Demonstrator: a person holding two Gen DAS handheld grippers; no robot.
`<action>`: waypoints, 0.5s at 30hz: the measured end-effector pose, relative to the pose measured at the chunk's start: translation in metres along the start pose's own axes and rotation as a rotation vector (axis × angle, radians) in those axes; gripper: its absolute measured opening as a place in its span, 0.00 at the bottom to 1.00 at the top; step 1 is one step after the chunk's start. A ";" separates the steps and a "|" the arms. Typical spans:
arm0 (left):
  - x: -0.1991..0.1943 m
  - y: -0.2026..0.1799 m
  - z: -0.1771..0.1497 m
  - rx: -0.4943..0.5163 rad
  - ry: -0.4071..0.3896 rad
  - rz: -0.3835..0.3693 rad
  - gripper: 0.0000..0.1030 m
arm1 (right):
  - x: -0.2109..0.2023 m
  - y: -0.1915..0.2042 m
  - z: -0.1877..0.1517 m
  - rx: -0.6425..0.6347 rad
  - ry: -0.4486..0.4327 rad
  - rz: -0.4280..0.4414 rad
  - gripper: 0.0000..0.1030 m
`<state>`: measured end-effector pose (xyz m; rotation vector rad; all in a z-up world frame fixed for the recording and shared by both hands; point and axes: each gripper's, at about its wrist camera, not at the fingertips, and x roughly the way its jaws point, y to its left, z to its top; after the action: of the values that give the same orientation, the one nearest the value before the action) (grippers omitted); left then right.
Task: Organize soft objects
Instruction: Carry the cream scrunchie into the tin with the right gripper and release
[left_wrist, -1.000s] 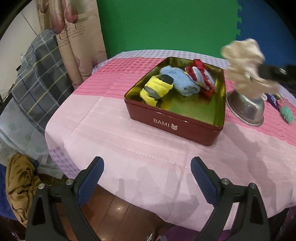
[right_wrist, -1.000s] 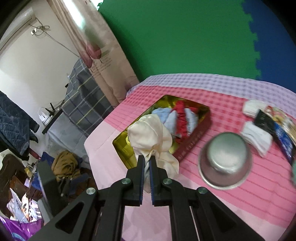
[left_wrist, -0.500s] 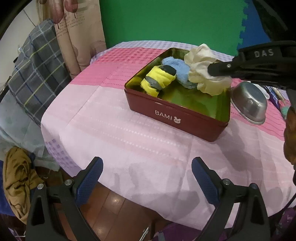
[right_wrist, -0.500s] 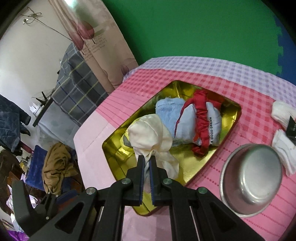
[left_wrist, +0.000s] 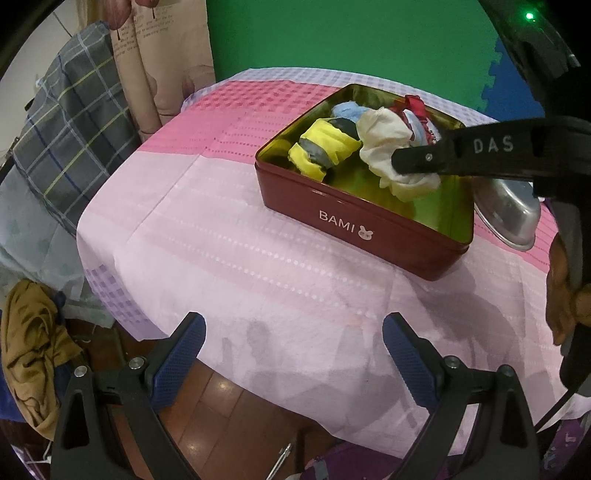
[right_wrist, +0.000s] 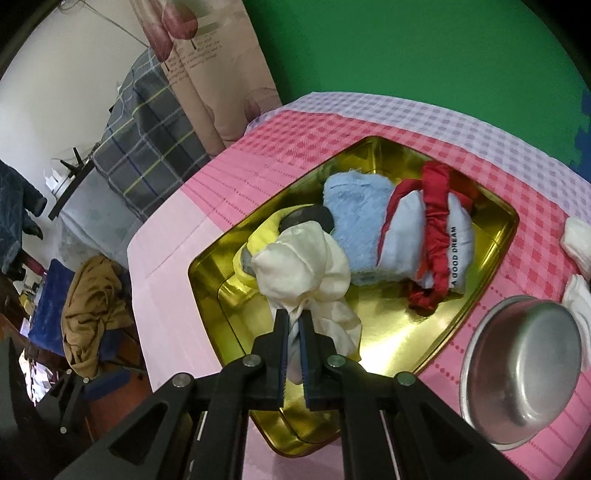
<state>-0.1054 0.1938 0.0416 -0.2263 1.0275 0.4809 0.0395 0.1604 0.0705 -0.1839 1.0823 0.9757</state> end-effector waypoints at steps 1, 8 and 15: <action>0.000 0.001 0.000 -0.001 0.003 0.000 0.93 | 0.001 0.001 0.000 -0.007 0.003 -0.004 0.08; 0.002 0.002 0.002 -0.003 0.009 0.000 0.93 | 0.001 0.005 0.000 0.007 -0.004 0.023 0.27; 0.002 0.000 0.002 0.003 0.005 0.010 0.93 | -0.021 0.002 -0.001 0.039 -0.072 0.054 0.35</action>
<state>-0.1034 0.1955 0.0403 -0.2199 1.0346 0.4879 0.0350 0.1487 0.0874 -0.0873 1.0437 1.0011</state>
